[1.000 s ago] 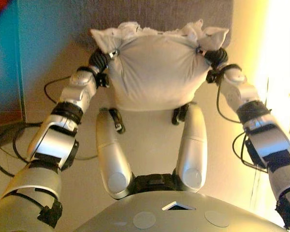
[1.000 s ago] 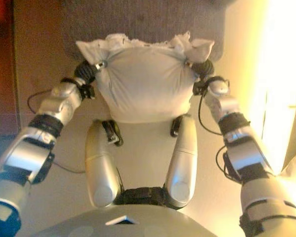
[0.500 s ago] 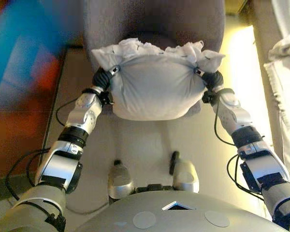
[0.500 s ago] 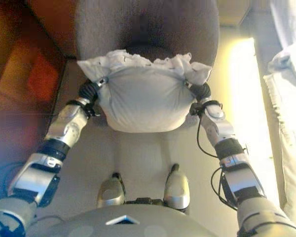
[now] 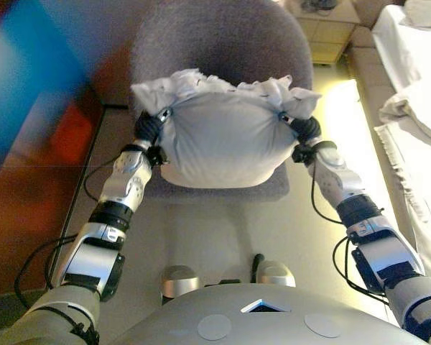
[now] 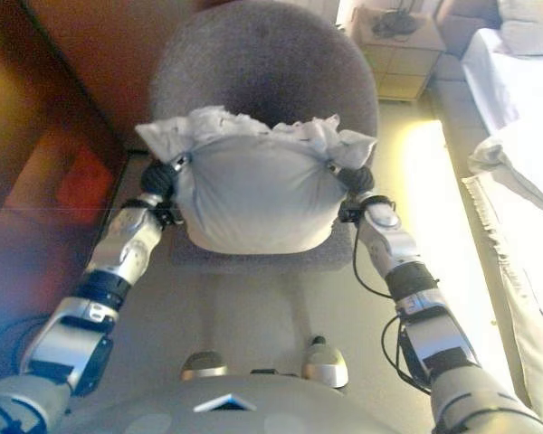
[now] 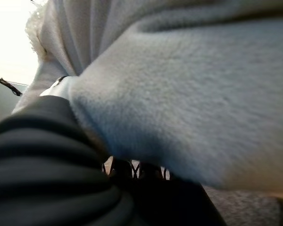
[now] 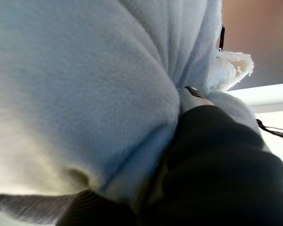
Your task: Pick up the cushion and take it to the sofa
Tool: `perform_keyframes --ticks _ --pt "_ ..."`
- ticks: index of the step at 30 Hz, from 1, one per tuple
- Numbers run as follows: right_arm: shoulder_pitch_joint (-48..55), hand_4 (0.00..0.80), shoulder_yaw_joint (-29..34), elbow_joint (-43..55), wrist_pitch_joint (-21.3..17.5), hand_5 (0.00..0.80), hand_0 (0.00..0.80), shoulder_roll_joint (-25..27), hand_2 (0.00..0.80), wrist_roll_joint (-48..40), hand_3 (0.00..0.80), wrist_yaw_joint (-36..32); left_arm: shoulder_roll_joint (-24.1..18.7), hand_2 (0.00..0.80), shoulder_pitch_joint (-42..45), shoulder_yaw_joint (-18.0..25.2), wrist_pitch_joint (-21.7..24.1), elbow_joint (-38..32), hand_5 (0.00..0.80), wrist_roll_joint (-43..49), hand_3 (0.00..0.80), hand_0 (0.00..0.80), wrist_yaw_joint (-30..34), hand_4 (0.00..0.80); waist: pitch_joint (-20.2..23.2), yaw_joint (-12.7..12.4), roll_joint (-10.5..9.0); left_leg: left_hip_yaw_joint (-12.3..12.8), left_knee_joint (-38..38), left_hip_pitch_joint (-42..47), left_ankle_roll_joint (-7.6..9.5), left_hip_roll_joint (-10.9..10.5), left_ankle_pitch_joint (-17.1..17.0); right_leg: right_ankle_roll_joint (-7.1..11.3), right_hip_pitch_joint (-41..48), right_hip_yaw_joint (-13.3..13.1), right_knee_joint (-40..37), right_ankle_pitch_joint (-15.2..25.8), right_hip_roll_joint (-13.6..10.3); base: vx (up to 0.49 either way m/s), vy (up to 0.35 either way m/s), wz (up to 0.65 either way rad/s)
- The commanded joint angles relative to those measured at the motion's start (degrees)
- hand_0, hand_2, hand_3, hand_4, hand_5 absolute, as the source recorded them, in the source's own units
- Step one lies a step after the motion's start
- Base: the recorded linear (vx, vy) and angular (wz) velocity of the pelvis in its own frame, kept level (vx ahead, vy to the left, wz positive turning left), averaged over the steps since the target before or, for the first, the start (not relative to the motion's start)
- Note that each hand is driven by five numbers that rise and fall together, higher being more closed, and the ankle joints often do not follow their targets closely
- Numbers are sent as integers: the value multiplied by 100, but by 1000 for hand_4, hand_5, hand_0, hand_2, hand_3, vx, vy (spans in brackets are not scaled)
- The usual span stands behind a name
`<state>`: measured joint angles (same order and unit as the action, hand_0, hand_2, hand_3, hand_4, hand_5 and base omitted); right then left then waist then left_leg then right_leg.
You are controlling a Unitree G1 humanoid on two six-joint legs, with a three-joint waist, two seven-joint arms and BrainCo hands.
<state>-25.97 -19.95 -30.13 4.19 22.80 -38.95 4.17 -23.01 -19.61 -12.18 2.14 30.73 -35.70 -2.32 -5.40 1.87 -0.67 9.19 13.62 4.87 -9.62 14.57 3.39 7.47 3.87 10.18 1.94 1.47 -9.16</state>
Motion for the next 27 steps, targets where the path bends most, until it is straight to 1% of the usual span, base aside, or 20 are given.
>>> perform_keyframes --ticks 1,2,4,5,6,9,11,12,13,15,16,17,19,21,22,23,24,25,26,27 --pt "-374 800 33 304 -261 800 800 -208 800 -247 800 -136 25 800 -420 136 627 -297 800 -280 800 800 260 800 414 -170 19 -213 -307 -576 205 -437 -510 3 -245 90 287 -114 -94 123 208 -7" --pt "-352 800 25 314 -279 800 800 -228 800 -237 800 -84 27 800 -464 131 621 -262 800 -294 800 800 275 800 443 -180 43 -170 -620 -511 255 -584 -456 37 -229 139 290 -132 -113 121 196 1" --pt "-341 800 18 279 -344 800 800 -274 800 -243 800 -22 38 800 -523 74 624 -227 800 -300 800 800 256 800 477 -197 59 -232 -904 -439 309 -690 -425 89 -226 145 311 -150 -152 114 169 1" --pt "-367 800 13 241 -367 800 800 -298 800 -295 800 -12 46 800 -543 53 628 -224 800 -275 800 800 197 800 499 -198 56 -284 -984 -394 337 -724 -403 120 -229 115 332 -163 -187 125 179 -13" --pt "-385 800 23 224 -335 800 800 -325 800 -412 800 2 58 800 -573 18 621 -227 800 -194 800 800 115 800 520 -188 49 -272 -997 -366 380 -791 -351 166 -232 97 372 -169 -245 124 183 -26" --pt "-477 800 105 93 -335 800 800 -328 800 -498 800 13 8 800 -747 -66 472 -232 800 -204 800 800 -75 800 561 -170 25 -151 -974 -355 485 -913 -251 263 -306 70 682 -70 -489 92 180 -10" --pt "-651 800 128 -143 -424 800 800 -370 800 -596 800 94 -74 800 -1010 -157 421 -30 800 -324 800 800 -56 800 549 -178 37 -86 -853 -451 649 -1069 -140 270 -497 -57 1480 186 -764 44 245 8" --pt "-727 800 120 -237 -485 800 800 -385 800 -648 800 168 -113 800 -1118 -231 417 28 800 -418 800 800 -18 800 499 -171 94 -102 -781 -476 708 -1092 -109 225 -701 -171 2052 365 -855 33 269 5" --pt "-784 800 105 -294 -528 800 800 -392 800 -707 800 249 -135 800 -1197 -294 422 72 800 -461 800 800 21 800 451 -168 120 -128 -716 -501 750 -1124 -78 186 -882 -340 2474 422 -857 57 260 9" --pt "-858 800 59 -389 -626 800 800 -387 800 -825 800 420 -132 800 -1322 -447 428 143 800 -507 800 800 81 800 343 -149 163 -279 -618 -474 821 -1215 -3 108 -1121 -645 3091 561 -706 118 191 16" --pt "-888 800 42 -427 -645 800 800 -382 800 -832 800 459 -113 800 -1362 -488 429 174 800 -519 800 800 92 800 312 -138 144 -320 -585 -444 835 -1259 28 105 -1154 -716 3123 600 -666 189 105 28" --pt "-912 800 35 -478 -653 800 800 -379 800 -837 800 476 -85 800 -1398 -511 442 231 800 -529 800 800 109 800 297 -114 119 -343 -570 -408 838 -1295 56 113 -1158 -776 3047 626 -617 233 34 31" --pt "-920 800 57 -514 -626 800 800 -337 800 -820 800 510 -7 800 -1480 -560 481 347 800 -570 800 800 175 800 297 -29 12 -374 -522 -337 819 -1385 130 142 -1128 -862 2507 638 -466 281 -44 22" --pt "-894 800 102 -455 -544 800 800 -230 800 -846 800 482 49 800 -1537 -567 434 346 800 -530 800 800 206 800 310 87 -154 -457 -470 -220 762 -1507 286 199 -1115 -941 1559 636 -380 375 -123 28" --pt "-885 800 117 -425 -514 800 800 -180 800 -885 800 446 76 800 -1541 -579 436 339 800 -499 800 800 194 800 300 165 -213 -522 -457 -128 743 -1557 399 236 -1163 -993 1050 605 -318 411 -118 32" --pt "-870 800 115 -395 -506 800 800 -151 800 -927 800 430 110 800 -1527 -589 441 314 800 -465 800 800 161 800 284 244 -239 -595 -434 -26 741 -1589 545 285 -1224 -1023 647 664 -244 456 -101 41" --pt "-865 800 116 -353 -505 800 800 -128 800 -972 800 411 161 800 -1502 -606 441 263 800 -410 800 800 91 800 268 346 -311 -688 -446 98 788 -1690 710 380 -1430 -1126 306 878 -156 439 -68 56" --pt "-868 800 109 -320 -494 800 800 -110 800 -999 800 407 187 800 -1483 -614 433 230 800 -392 800 800 48 800 252 410 -324 -752 -431 195 834 -1735 863 446 -1552 -1164 118 1059 -79 501 -35 59" --pt "-885 800 113 -279 -470 800 800 -95 800 -1032 800 403 192 800 -1454 -623 429 203 800 -376 800 800 21 800 235 514 -371 -850 -443 394 905 -1824 1037 495 -1834 -1144 -190 1268 13 506 3 53" --pt "-896 800 132 -257 -424 800 800 -91 800 -1030 800 397 209 800 -1414 -609 412 181 800 -344 800 800 13 800 210 569 -352 -924 -435 559 956 -1836 1174 499 -1987 -1045 -319 1369 98 538 9 42"
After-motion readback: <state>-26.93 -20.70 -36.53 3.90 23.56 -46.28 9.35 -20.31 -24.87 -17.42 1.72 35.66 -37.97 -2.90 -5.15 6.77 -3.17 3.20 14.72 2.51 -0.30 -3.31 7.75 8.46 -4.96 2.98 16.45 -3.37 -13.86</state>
